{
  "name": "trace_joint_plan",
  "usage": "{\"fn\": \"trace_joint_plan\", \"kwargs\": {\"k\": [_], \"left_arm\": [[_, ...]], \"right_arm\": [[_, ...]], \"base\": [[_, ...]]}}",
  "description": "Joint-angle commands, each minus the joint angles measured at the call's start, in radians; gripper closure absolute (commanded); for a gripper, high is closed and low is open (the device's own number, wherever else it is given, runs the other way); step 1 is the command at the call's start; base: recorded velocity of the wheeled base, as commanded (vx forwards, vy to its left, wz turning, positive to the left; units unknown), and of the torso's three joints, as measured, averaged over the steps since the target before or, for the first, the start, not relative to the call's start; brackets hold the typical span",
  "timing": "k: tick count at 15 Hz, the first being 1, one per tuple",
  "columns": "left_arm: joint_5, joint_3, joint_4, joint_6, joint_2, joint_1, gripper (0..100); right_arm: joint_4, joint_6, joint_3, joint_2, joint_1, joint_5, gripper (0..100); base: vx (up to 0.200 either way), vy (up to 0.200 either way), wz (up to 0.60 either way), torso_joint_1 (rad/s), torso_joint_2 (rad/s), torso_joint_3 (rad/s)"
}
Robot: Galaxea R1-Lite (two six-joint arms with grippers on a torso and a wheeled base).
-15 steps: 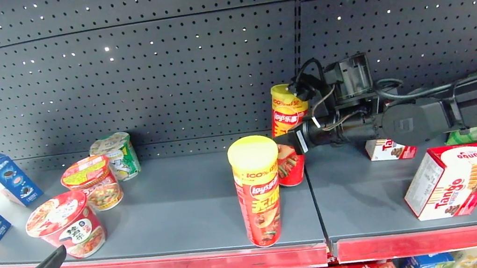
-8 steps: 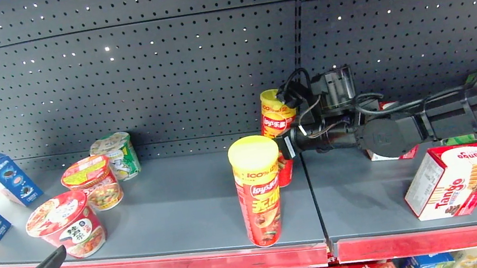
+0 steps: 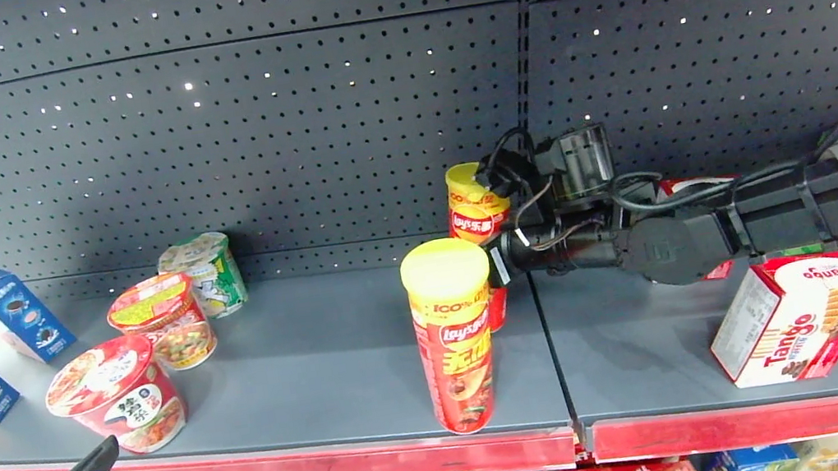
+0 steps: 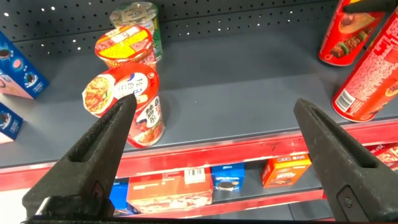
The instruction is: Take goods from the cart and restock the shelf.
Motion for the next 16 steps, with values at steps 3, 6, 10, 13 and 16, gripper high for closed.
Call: {"fn": "trace_joint_plan", "kwargs": {"k": [3, 6, 10, 13, 16], "left_arm": [[-0.001, 0.000, 0.000, 0.000, -0.005, 0.000, 0], [-0.001, -0.001, 0.000, 0.000, -0.005, 0.000, 0], [-0.001, -0.003, 0.000, 0.001, -0.005, 0.000, 0], [0.001, -0.004, -0.002, 0.001, -0.005, 0.000, 0], [0.001, -0.003, -0.002, 0.001, -0.005, 0.000, 0]], "right_arm": [[-0.006, -0.001, 0.002, 0.007, 0.010, -0.003, 100], [-0.014, 0.000, 0.002, 0.006, 0.005, -0.003, 100], [-0.014, 0.004, 0.005, 0.003, 0.005, -0.020, 0], [-0.012, 0.004, 0.008, -0.011, 0.001, -0.020, 0], [-0.008, 0.005, 0.036, -0.048, 0.001, -0.020, 0]], "base": [[0.000, 0.000, 0.00, 0.000, 0.00, 0.000], [0.000, 0.000, 0.00, 0.000, 0.00, 0.000], [0.000, 0.000, 0.00, 0.000, 0.00, 0.000], [0.000, 0.000, 0.00, 0.000, 0.00, 0.000], [0.000, 0.000, 0.00, 0.000, 0.00, 0.000]]}}
